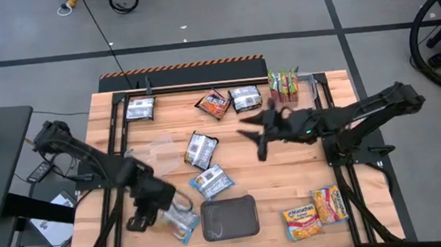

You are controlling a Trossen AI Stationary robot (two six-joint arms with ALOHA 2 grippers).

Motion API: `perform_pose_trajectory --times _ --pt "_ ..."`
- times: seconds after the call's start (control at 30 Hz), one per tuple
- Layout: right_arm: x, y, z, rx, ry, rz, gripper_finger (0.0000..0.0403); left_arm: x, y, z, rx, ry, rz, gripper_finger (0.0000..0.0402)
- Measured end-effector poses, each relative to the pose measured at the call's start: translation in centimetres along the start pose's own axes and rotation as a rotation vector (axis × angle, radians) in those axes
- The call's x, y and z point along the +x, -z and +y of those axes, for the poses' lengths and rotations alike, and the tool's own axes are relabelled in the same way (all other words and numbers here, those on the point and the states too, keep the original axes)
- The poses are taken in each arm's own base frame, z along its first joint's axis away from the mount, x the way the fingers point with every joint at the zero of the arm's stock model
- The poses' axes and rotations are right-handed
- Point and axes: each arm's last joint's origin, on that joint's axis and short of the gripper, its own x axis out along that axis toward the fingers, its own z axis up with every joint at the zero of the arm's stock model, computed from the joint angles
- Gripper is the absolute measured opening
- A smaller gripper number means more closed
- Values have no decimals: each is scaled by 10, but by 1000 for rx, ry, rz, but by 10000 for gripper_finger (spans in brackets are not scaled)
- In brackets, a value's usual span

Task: Sort Maruchan noodles
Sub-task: Put the green noodle pack into the top transparent bin

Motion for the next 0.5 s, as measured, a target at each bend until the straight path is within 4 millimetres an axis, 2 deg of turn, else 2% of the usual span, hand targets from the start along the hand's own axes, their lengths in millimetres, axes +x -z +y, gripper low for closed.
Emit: perform_pose_trajectory --times 0.13,0.23,0.37,0.5 --pt "27 -10 24 -33 -92 51 191 -39 -17 12 -47 -71 -138 1" --pt "43 -24 38 -76 -152 96 222 -60 -21 26 -114 -110 -190 1" --pt "63 -34 51 -162 -226 129 271 -73 -12 45 -114 -185 -113 1" --pt "82 -29 59 -222 -280 143 306 -80 -5 58 -16 -324 -48 1"
